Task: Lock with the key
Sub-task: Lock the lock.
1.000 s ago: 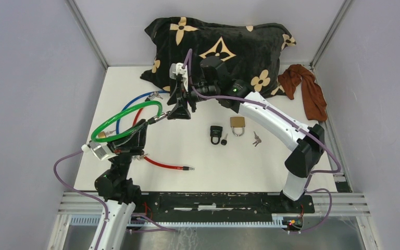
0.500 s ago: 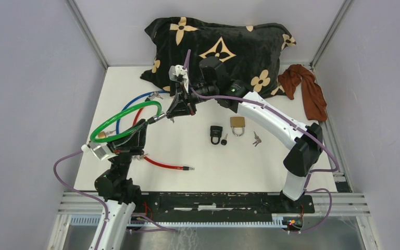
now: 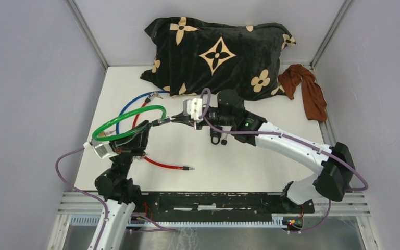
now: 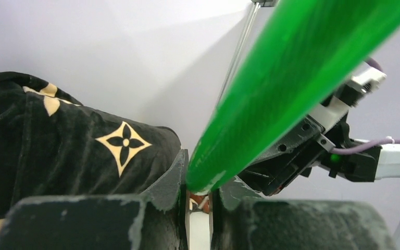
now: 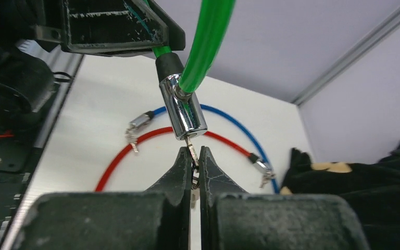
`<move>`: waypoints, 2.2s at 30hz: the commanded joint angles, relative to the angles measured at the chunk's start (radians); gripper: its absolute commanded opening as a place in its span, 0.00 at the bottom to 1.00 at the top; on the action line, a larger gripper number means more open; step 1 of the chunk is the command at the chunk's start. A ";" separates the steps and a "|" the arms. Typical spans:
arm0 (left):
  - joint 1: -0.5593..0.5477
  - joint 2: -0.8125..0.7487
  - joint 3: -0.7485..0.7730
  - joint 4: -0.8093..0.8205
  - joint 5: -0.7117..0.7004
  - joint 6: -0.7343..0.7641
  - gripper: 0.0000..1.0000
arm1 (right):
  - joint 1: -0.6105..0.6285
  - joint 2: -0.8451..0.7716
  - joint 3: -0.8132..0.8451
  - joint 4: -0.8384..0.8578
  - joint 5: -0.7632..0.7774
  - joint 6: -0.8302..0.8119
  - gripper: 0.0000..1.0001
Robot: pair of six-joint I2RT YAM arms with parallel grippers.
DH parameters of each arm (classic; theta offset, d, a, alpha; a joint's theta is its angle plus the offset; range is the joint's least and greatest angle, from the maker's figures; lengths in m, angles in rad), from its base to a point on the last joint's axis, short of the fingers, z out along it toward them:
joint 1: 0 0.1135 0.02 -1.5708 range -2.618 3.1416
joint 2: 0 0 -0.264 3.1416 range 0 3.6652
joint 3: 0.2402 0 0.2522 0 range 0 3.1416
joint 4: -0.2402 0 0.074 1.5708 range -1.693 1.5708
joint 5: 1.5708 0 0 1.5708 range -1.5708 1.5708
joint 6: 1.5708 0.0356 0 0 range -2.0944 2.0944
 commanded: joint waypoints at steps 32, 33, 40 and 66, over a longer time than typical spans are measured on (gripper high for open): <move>0.006 0.003 0.033 -0.010 -0.025 0.026 0.02 | -0.032 0.037 0.240 -0.383 -0.091 -0.301 0.85; 0.007 0.002 0.033 -0.010 -0.025 0.026 0.02 | -0.053 0.084 0.325 -0.452 -0.127 -0.292 0.76; 0.007 0.000 0.033 -0.013 -0.022 0.027 0.02 | -0.075 0.231 0.543 -0.641 -0.146 -0.249 0.54; 0.007 -0.001 0.027 -0.015 -0.023 0.027 0.02 | -0.060 0.020 0.328 -0.506 -0.018 -0.177 0.68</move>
